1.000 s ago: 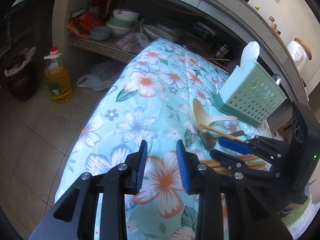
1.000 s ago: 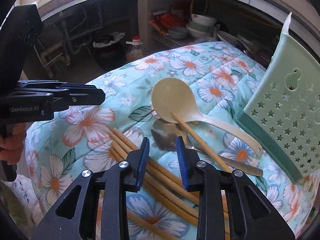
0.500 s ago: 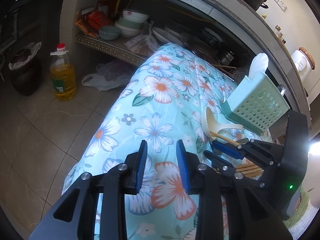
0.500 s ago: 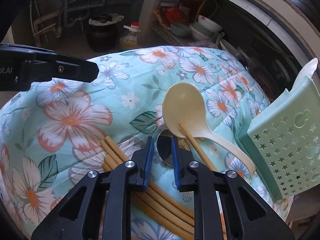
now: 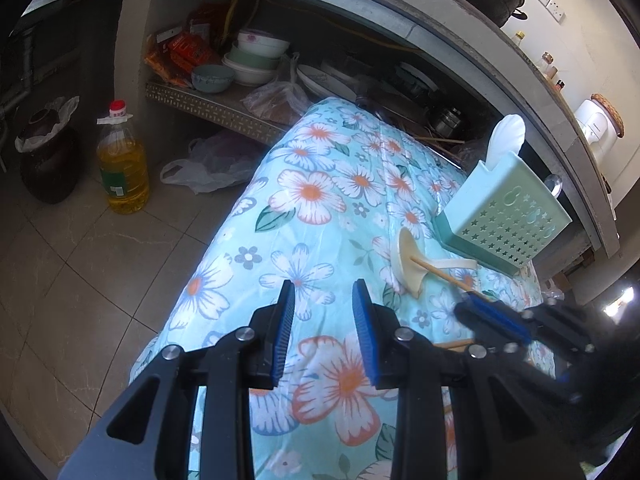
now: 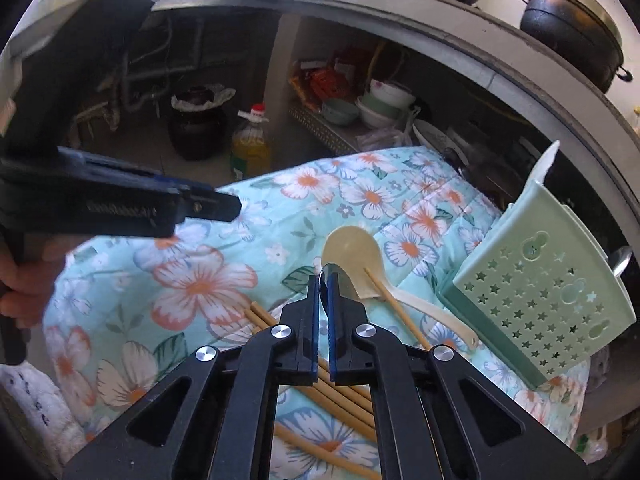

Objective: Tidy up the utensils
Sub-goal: 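Grasp the cream ladle with the left tool while the right tool lifts the spoon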

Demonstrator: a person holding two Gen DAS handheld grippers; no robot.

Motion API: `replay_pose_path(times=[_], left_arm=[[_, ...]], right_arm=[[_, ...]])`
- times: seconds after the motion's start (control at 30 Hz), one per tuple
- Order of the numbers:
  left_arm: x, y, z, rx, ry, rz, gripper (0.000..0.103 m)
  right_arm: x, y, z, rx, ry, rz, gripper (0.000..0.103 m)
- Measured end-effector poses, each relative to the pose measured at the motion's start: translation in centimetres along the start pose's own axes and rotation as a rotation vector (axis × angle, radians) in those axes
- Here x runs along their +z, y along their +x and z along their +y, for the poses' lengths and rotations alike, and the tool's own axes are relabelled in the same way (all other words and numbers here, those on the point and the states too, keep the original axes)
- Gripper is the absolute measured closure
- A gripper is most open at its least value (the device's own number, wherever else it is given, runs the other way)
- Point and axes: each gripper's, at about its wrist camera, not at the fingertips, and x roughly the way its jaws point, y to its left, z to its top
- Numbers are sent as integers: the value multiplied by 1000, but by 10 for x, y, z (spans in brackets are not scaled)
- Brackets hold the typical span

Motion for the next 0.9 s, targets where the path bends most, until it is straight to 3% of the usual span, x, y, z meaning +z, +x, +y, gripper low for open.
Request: replay_pose_path(times=[0.3,0.5,0.6,0.9], left_arm=[[10,-3,-14,-28,34,-23,74],[19,4,-23,-91,30,-7,74],[26,13,-27,-135,18,11,65],[47,57,-27,-213,-104,110,65]], right_arm=[[6,-62,-71,161,409,-167,103],[-7,-83,-109,236,638,-263,103],[-12,-90,-120,250,710,-311,103],[-21,-99,-134,267,793,-374,103]])
